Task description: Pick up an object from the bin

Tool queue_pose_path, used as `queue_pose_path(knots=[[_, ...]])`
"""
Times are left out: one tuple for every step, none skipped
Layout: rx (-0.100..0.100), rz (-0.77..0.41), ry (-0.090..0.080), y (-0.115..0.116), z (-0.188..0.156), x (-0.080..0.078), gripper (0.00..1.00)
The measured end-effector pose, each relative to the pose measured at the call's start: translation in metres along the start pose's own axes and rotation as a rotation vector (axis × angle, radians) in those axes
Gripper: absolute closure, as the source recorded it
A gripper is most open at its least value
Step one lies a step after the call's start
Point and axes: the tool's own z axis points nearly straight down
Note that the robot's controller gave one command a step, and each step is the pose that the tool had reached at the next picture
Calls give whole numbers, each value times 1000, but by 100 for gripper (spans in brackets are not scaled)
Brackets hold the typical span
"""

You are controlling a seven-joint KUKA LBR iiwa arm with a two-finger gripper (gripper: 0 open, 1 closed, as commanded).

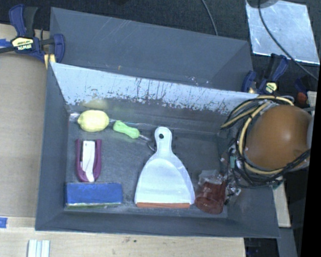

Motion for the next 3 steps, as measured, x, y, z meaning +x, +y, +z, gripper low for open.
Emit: queue_pose_path(knots=[[0,0,0,0,0,0,100],[1,1,-2,0,-7,0,100],[-6,1,1,2,-51,0,100]])
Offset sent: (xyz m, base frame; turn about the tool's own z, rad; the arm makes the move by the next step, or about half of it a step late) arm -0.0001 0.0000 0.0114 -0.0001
